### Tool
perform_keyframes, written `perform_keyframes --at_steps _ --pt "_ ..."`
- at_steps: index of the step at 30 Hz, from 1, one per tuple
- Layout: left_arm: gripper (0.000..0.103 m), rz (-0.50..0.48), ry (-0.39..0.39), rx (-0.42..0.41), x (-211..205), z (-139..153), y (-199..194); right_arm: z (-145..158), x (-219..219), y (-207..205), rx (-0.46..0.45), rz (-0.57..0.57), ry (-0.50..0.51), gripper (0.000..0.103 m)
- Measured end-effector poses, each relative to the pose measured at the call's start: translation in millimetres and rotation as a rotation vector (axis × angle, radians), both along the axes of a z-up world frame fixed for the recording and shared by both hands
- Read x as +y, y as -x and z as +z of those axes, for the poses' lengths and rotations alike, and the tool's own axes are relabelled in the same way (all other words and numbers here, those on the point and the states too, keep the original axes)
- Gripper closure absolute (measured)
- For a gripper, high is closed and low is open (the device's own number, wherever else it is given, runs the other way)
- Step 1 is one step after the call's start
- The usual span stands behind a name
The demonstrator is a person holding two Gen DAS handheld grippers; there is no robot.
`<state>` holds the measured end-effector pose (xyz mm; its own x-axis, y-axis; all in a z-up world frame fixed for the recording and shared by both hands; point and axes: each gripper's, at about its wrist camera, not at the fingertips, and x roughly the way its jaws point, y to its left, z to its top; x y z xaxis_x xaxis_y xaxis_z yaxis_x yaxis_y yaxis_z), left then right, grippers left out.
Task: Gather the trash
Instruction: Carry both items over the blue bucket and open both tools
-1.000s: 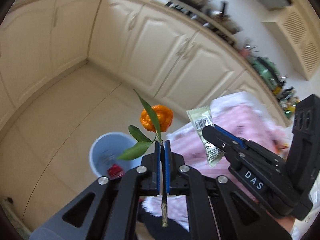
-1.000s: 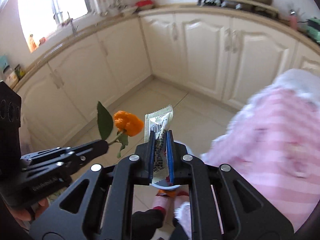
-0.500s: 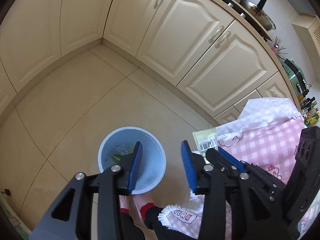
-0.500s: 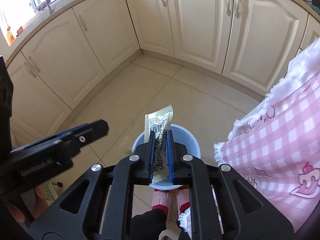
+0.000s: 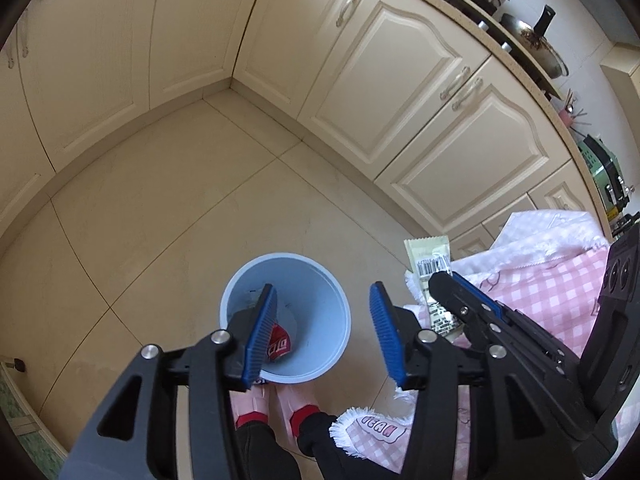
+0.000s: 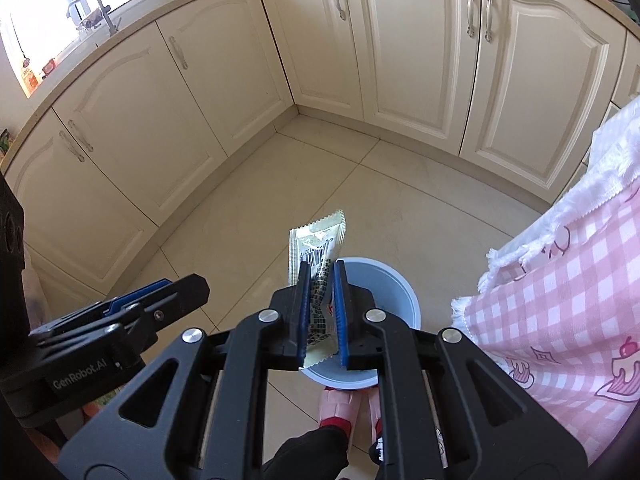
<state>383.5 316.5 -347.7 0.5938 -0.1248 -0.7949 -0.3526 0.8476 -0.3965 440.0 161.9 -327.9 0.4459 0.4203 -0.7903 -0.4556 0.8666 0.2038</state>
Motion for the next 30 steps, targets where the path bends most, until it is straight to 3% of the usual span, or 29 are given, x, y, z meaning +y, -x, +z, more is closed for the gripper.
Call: perform_keyframes --at_steps 11,18,24,30 --pt "0.054 0.023 -0.041 -0.049 -8.6 39.7 16.9 30.1 -9.6 5.4 -0.051 -0.022 -0.043 0.089" --pt "0.054 0.013 -0.086 -0.113 -27.6 85.5 37.5 85.8 -29.7 38.2 -0.141 -0.016 -0.081 0.089" --pt "0.05 -0.028 -0.123 -0.215 -65.8 144.5 67.8 143.0 -71.6 79.2 -0.238 -0.046 -0.115 0.089" --pt "0.044 -0.106 -0.153 -0.304 -122.3 190.1 92.5 184.6 -145.8 121.4 -0.327 -0.142 -0.132 0.075"
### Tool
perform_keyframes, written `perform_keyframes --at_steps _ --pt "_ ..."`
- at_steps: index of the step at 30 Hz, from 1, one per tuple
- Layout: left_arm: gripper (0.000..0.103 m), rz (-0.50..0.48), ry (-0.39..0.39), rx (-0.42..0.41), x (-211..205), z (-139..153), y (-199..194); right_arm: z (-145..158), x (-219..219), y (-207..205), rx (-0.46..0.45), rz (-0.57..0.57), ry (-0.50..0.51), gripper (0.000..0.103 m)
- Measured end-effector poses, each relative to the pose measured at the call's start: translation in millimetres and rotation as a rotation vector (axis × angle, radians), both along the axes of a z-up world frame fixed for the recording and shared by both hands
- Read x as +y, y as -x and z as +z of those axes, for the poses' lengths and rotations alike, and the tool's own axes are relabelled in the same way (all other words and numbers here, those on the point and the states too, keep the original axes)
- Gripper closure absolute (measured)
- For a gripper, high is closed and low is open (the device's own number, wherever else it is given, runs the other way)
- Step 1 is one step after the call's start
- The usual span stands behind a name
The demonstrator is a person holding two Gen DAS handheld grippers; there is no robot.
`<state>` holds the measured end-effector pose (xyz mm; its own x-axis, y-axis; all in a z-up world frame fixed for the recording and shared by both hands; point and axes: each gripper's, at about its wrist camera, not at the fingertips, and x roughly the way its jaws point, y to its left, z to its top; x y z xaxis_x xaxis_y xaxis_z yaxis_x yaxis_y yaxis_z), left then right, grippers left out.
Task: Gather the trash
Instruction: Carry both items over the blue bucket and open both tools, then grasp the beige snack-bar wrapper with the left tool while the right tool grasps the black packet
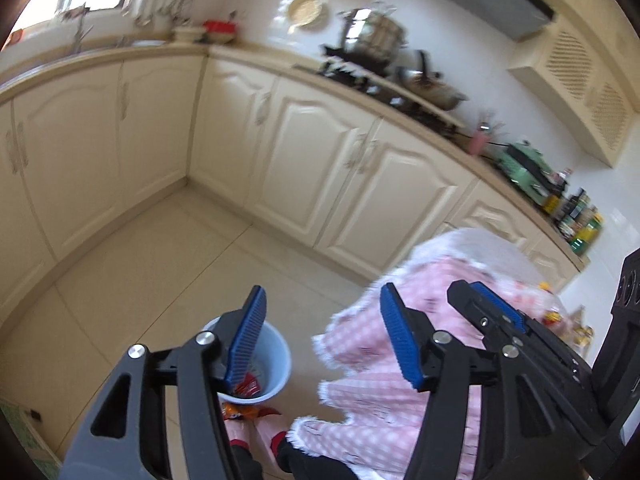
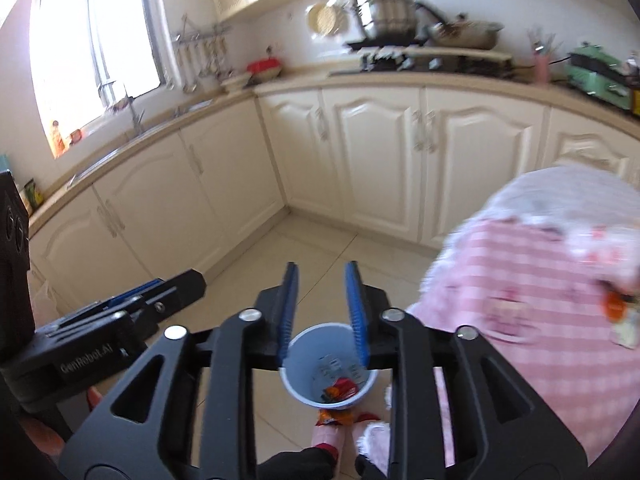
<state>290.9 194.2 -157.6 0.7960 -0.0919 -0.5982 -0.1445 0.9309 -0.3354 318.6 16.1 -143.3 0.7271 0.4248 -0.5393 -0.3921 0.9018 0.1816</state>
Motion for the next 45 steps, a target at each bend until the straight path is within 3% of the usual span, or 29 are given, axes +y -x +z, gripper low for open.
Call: perform_keyframes --at_steps 3,5,12,21,26,28,33,41,43,45 --pt "0.042 -0.071 -0.012 -0.024 -41.5 16.9 8.3 12.5 -42.8 17.2 -0.026 -0.056 -0.01 0.071" --pt "0.042 -0.116 -0.019 -0.026 -67.3 22.0 9.1 17.3 -72.4 28.2 -0.044 -0.097 -0.011 0.054" --pt "0.042 -0.289 -0.063 0.003 -163.2 21.1 6.0 17.3 -194.6 61.6 -0.057 -0.293 0.025 0.054" --pt "0.042 -0.55 -0.134 0.12 -280.9 -15.2 -28.4 -9.5 -318.7 75.2 0.022 -0.513 0.035 0.049" --pt "0.042 -0.608 -0.214 0.155 -330.8 -33.8 -50.5 -26.7 -347.3 74.3 0.067 -0.548 0.036 0.045" --pt "0.042 -0.62 -0.21 0.174 -339.9 -40.8 -59.9 -32.9 -355.2 70.8 0.081 -0.557 0.033 0.045" --pt "0.042 -0.603 -0.232 0.223 -354.2 -55.9 -88.3 -43.8 -366.3 59.5 0.114 -0.55 0.019 0.045" --pt "0.043 -0.6 -0.275 0.212 -371.0 -59.6 -112.4 -47.8 -370.1 48.3 0.147 -0.524 0.006 0.041" --pt "0.047 -0.603 -0.31 0.207 -376.3 -60.6 -114.0 -48.8 -367.8 44.5 0.159 -0.514 0.012 0.041" --pt "0.06 -0.597 -0.37 0.2 -380.6 -60.6 -112.4 -50.0 -366.1 41.4 0.171 -0.502 0.019 0.041"
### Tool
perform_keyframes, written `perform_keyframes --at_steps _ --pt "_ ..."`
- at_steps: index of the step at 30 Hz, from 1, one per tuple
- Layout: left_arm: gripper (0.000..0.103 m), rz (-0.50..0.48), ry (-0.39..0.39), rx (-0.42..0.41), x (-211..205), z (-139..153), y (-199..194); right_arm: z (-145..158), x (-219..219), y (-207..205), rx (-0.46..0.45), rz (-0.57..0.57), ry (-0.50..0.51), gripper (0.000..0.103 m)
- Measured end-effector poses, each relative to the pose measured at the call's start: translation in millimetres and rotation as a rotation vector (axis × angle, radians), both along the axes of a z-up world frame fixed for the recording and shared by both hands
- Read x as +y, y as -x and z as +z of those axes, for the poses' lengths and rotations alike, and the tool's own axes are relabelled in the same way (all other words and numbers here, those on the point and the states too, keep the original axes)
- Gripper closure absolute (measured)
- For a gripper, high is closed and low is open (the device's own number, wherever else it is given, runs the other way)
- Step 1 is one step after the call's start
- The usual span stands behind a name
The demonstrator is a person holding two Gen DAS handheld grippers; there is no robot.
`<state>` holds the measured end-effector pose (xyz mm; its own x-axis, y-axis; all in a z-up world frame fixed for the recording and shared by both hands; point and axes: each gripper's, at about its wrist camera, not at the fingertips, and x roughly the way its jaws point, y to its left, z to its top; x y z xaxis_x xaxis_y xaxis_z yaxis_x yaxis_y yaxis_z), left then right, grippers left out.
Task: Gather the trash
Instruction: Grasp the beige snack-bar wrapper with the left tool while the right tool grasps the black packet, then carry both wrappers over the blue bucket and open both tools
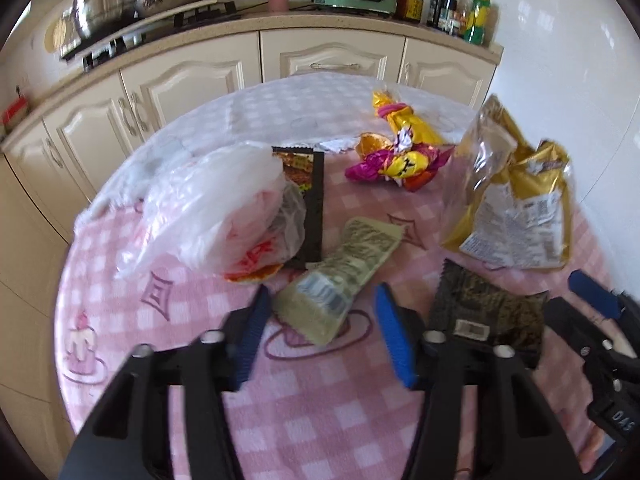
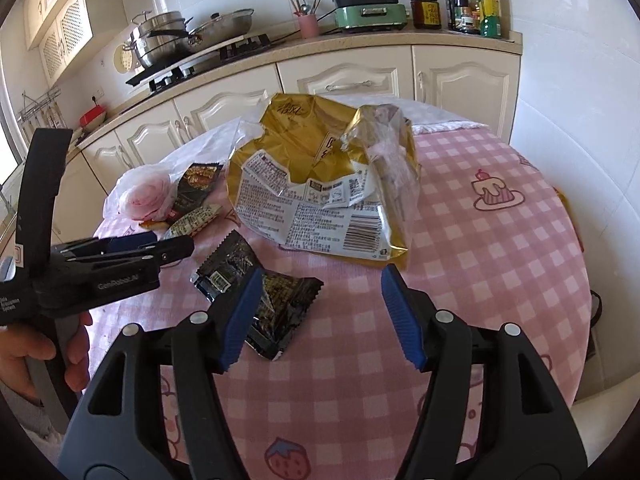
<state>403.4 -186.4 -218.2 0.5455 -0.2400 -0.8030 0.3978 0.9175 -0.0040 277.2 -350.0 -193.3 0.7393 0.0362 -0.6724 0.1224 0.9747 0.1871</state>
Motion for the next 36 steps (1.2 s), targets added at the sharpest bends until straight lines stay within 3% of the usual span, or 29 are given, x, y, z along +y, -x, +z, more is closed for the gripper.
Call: perform_keyframes --at_steps 1,3,6,9,15,17,20,22,25,36 --pt "0.062 -0.012 -0.007 -0.004 -1.3 0.5 -0.1 -0.4 0.6 -0.9 0.003 0.004 0.001 0.041" --pt "0.083 -0.027 -0.001 -0.005 -1.2 2.6 1.2 -1.7 2.6 -3.7 0.017 0.014 0.005 0.041" --pt "0.094 -0.05 -0.017 -0.014 -3.9 5.2 8.9 -4.2 7.3 -8.3 0.042 0.037 0.008 0.04" --pt "0.098 -0.049 0.0 -0.013 0.4 6.1 16.0 -7.6 11.9 -15.0 0.073 0.065 0.003 0.04" --pt "0.101 -0.036 0.125 0.04 27.1 11.7 34.9 -9.7 30.4 -22.2 0.108 0.121 0.058 0.04" --pt "0.101 -0.035 0.146 0.042 33.1 13.1 45.1 -9.4 34.8 -22.6 0.11 0.125 0.083 0.065" --pt "0.101 -0.036 0.182 0.045 43.0 17.6 56.8 -8.4 35.6 -20.4 0.1 0.123 0.087 0.071" --pt "0.102 -0.039 0.2 0.04 49.5 21.6 65.0 -6.5 39.2 -16.5 0.088 0.136 0.069 0.082" --pt "0.102 -0.041 0.227 0.03 61.4 28.9 75.4 3.8 54.3 -3.7 0.038 0.132 0.091 0.089" --pt "0.102 0.041 0.371 -0.026 149.5 58.9 100.3 64.9 137.6 16.3 -0.125 0.24 0.102 0.094"
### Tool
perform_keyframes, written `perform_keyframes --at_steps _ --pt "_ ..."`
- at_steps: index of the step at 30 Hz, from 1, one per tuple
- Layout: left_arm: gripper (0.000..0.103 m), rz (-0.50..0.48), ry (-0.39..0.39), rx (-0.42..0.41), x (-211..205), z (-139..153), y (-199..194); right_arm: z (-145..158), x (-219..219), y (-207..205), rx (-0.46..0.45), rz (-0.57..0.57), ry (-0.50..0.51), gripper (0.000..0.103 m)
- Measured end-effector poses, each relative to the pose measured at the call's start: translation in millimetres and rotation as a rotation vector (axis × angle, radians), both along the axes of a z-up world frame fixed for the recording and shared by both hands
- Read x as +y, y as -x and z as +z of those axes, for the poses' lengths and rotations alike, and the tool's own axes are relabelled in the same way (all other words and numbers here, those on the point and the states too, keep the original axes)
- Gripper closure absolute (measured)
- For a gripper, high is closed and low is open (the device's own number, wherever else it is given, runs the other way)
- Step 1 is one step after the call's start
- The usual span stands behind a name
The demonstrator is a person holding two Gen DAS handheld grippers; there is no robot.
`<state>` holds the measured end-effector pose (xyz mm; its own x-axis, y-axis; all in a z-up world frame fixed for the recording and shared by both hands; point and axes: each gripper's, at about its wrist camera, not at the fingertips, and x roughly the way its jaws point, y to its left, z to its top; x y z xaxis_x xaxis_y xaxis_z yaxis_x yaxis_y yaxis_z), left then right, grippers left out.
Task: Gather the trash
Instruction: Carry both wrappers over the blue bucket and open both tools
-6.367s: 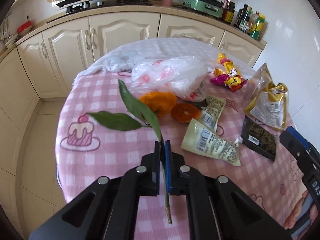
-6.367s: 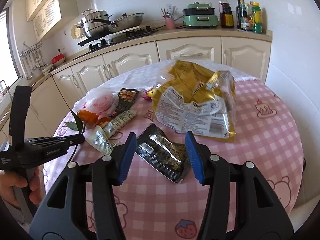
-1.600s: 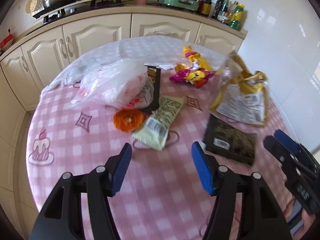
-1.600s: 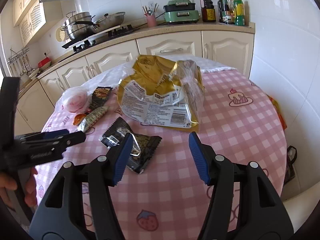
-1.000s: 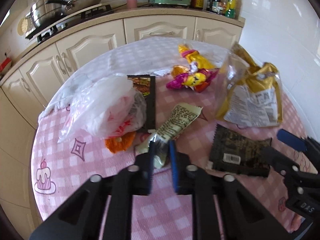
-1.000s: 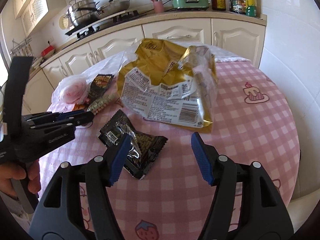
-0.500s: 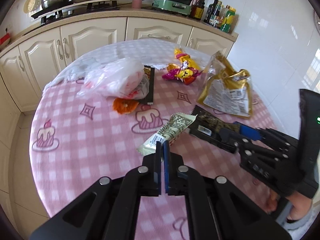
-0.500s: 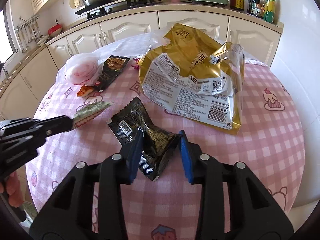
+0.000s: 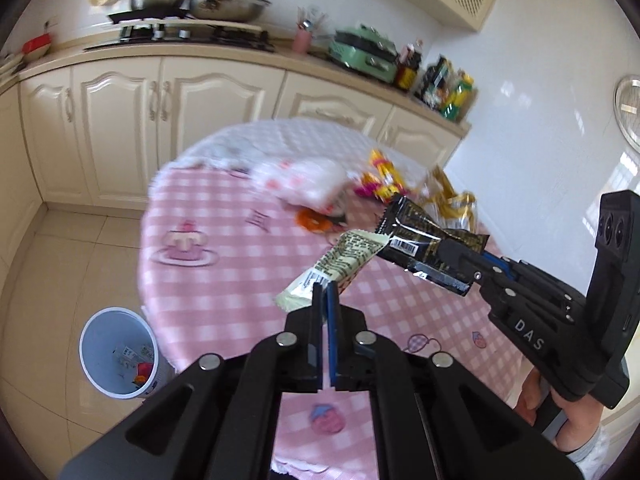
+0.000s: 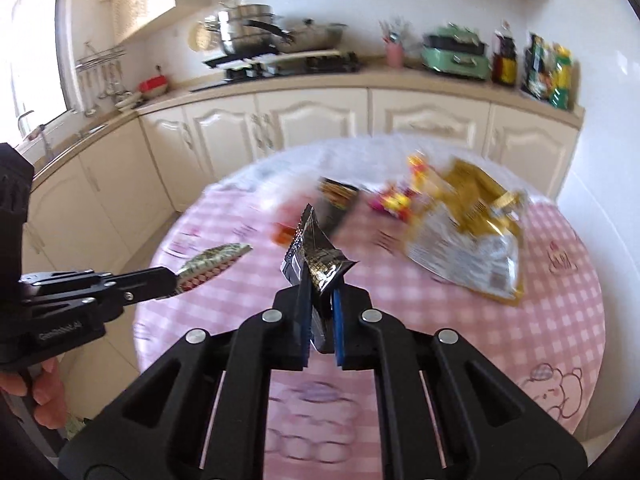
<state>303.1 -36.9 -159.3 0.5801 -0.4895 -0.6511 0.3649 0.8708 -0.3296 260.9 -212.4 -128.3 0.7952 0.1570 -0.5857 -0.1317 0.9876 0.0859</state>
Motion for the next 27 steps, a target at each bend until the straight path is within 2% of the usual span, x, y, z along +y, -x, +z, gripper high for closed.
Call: perform_keyframes --at_steps 5,10,15,19,27 --pt "0.102 0.095 0.018 -0.029 59.2 6.7 6.7 9.1 60.2 -10.4 -0.011 0.113 -0.012 0.094" --pt "0.102 0.234 0.02 -0.005 130.8 -8.9 5.9 -11.4 136.1 -35.3 0.042 0.246 -0.023 0.094" --pt "0.102 0.376 0.032 0.072 206.6 -46.8 -4.1 -48.3 212.0 -65.5 0.121 0.348 -0.029 0.094" --pt "0.102 0.459 0.028 0.137 251.5 -80.5 -19.1 -86.0 270.3 -89.1 0.184 0.411 -0.015 0.094" --pt "0.102 0.536 0.002 0.252 303.2 -148.1 -62.1 -150.4 320.2 -136.6 0.284 0.414 0.018 0.094"
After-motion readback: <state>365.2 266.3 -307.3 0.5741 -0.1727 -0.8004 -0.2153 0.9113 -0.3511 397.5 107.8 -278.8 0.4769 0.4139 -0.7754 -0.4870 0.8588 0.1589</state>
